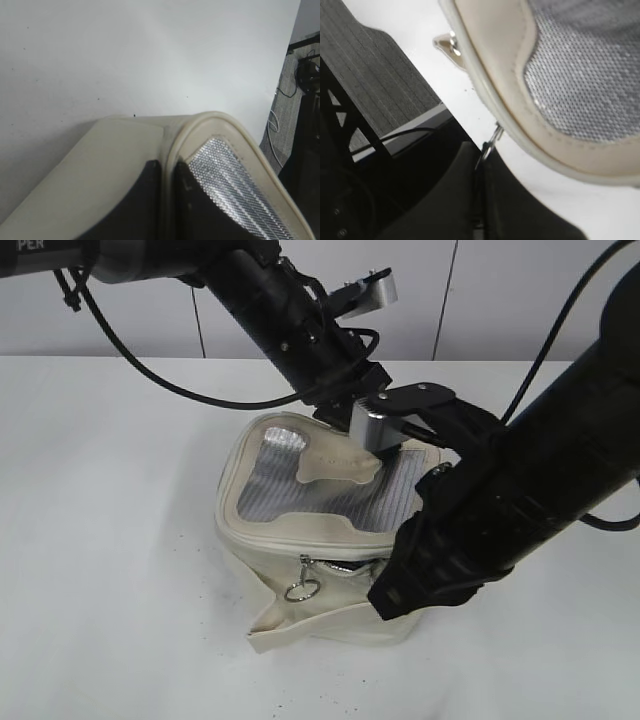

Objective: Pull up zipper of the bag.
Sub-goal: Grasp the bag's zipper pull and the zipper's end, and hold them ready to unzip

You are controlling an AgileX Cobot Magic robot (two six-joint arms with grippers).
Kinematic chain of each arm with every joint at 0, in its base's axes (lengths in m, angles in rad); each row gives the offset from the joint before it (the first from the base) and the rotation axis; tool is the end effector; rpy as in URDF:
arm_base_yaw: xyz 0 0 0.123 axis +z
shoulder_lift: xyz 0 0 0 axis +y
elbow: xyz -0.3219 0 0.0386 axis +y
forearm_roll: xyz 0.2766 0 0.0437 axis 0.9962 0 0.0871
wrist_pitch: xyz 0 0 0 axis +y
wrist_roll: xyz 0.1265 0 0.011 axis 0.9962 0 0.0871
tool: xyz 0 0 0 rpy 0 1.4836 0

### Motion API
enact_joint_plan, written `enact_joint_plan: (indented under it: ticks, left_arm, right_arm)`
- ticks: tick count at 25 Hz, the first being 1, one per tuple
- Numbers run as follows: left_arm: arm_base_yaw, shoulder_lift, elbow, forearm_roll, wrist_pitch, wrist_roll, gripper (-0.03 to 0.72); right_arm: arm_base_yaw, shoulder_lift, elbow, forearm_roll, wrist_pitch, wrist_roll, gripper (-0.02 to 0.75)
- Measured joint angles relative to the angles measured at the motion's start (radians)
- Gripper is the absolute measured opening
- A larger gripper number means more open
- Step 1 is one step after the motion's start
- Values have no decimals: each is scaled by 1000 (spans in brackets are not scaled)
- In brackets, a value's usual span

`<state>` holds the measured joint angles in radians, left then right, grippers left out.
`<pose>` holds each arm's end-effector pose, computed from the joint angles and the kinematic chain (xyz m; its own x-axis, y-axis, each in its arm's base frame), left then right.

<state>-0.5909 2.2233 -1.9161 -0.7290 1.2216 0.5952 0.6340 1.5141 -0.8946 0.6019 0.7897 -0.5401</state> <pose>0.3924 -0.3590 0.2170 -0.6087 0.6847 -0.4009 0.7682 0.3822 -0.5136 0.2196 0.2249 0.2121 -0.6968 -0.6141 -0.3706 -0.7172 0.6046 0.3466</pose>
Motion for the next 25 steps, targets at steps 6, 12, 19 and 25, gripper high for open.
enact_joint_plan:
  ticks: [6,12,19,25]
  left_arm:
    - [-1,-11,5,26,-66,-56,41]
    - [0,-13,6,41,-91,-82,41]
    - [1,-14,6,47,-96,-99,41]
    - [1,-19,6,60,-78,-100,41]
  right_arm:
    - [24,37,-18,99,-65,28,5]
    - [24,46,-47,111,-84,31,5]
    - [67,77,-74,117,-91,19,7]
    - [138,117,-146,104,-109,50,8]
